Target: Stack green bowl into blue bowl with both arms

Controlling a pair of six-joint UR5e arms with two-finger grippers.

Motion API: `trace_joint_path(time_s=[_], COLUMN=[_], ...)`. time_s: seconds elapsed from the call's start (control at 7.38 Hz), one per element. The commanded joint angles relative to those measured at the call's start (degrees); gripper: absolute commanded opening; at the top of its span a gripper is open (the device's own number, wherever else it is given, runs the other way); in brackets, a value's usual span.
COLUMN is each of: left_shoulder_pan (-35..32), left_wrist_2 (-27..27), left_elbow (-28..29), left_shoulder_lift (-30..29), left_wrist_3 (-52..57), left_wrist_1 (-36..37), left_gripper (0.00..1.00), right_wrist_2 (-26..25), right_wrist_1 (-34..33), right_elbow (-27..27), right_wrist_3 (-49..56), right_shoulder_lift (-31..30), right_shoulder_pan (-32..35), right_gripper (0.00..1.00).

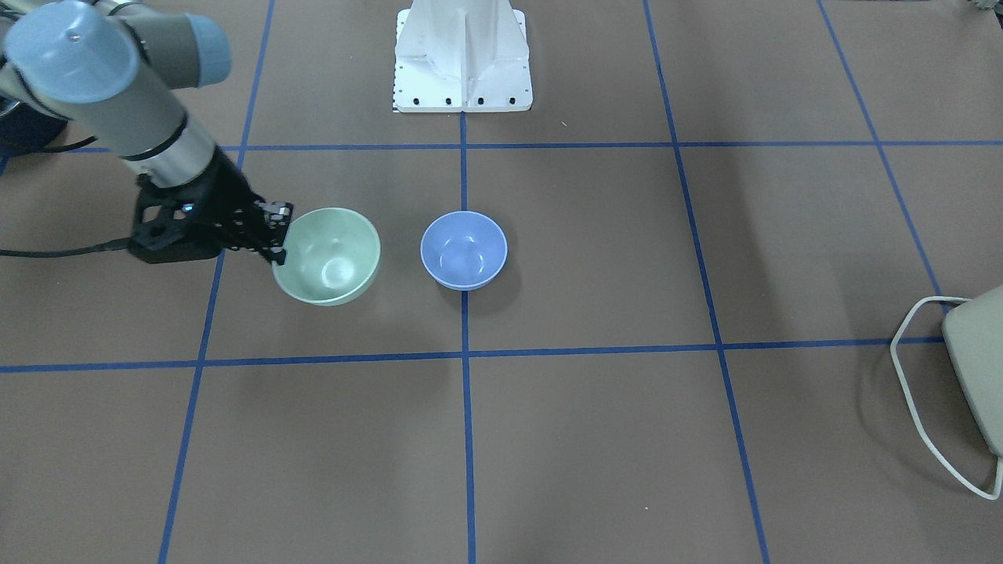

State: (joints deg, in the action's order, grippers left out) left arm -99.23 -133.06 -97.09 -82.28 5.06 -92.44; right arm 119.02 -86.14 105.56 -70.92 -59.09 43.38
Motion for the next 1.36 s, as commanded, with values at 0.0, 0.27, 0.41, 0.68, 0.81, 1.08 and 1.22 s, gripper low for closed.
trace_joint_path(time_s=[0.0,0.27,0.41,0.68,0.81,1.08,1.22], left_shoulder_pan=[0.1,0.1,0.0,0.0,0.1,0.1,0.1], left_wrist_2=[0.0,0.0,0.0,0.0,0.0,0.0,0.0], left_elbow=[0.0,0.0,0.0,0.0,0.0,0.0,0.0], left_shoulder_lift=[0.0,0.0,0.0,0.1,0.1,0.1,0.1], left_wrist_3=[-0.1,-0.1,-0.1,0.0,0.0,0.0,0.0], left_wrist_1=[0.0,0.1,0.1,0.1,0.0,0.0,0.0], left_gripper=[0.99,0.99,0.99,0.99,0.99,0.99,0.99], right_wrist_2=[-8.5,-12.3,-12.7,-12.7,-12.8,-13.5,-13.8], right_wrist_1=[-1.8,-1.7,-1.7,-1.5,-1.5,-1.3,-1.2], right_elbow=[-4.0,-7.8,-9.0,-10.2,-10.3,-10.5,-10.6], right_wrist_3=[-9.8,-11.1,-11.0,-10.8,-10.7,-10.6,-10.6], right_shoulder_lift=[7.7,8.9,9.0,8.6,8.6,8.4,8.3], right_shoulder_pan=[-8.9,-13.3,-13.5,-14.3,-14.5,-14.9,-15.0], right_gripper=[0.0,0.0,0.0,0.0,0.0,0.0,0.0])
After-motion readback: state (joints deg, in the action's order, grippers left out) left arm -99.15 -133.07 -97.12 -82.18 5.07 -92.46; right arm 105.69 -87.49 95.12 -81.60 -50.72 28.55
